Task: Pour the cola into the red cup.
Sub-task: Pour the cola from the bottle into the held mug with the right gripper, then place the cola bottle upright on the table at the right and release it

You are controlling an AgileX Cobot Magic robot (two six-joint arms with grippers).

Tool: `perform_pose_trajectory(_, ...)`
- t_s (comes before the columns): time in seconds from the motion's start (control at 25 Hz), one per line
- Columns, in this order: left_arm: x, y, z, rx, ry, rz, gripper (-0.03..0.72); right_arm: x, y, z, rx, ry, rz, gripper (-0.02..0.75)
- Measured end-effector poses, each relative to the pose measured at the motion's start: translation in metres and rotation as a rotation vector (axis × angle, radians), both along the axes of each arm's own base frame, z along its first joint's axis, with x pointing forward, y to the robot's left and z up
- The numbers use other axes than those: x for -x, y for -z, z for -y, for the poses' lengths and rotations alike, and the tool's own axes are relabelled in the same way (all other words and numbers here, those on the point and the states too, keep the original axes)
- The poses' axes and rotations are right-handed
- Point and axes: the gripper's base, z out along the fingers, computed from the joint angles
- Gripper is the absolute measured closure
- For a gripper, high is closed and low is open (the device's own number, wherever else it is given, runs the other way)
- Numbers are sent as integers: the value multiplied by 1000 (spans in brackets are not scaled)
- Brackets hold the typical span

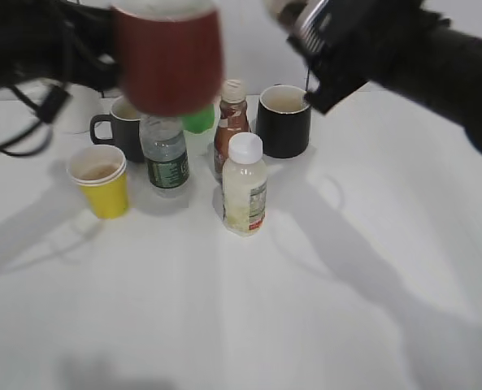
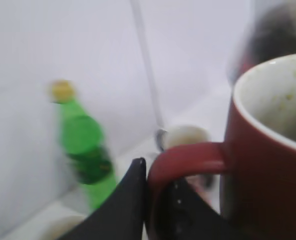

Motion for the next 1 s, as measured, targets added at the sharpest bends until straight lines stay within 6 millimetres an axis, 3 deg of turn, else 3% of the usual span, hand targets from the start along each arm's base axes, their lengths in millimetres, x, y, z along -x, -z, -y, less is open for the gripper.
perform_pose_trajectory(0.2,-6,9,-64,74,-165,63,637,-12,1,39,-371,146,-218,248)
perform_pose_trajectory(0.32,-7,31,-115,81,-322,35,637,-12,14,61,-458,177,-284,248)
perform_pose_trajectory(0.48,-19,59,-157,72,-438,41,637,-6,27,70,-490,178,-338,248)
perform_pose_trajectory(0.6,-29,82,-169,94,-474,50,637,-4,30,70,-496,171,-345,248)
perform_pose_trajectory(1.0,-65,186,-184,43,-545,-37,637,-4,30,70,-504,168,-343,248)
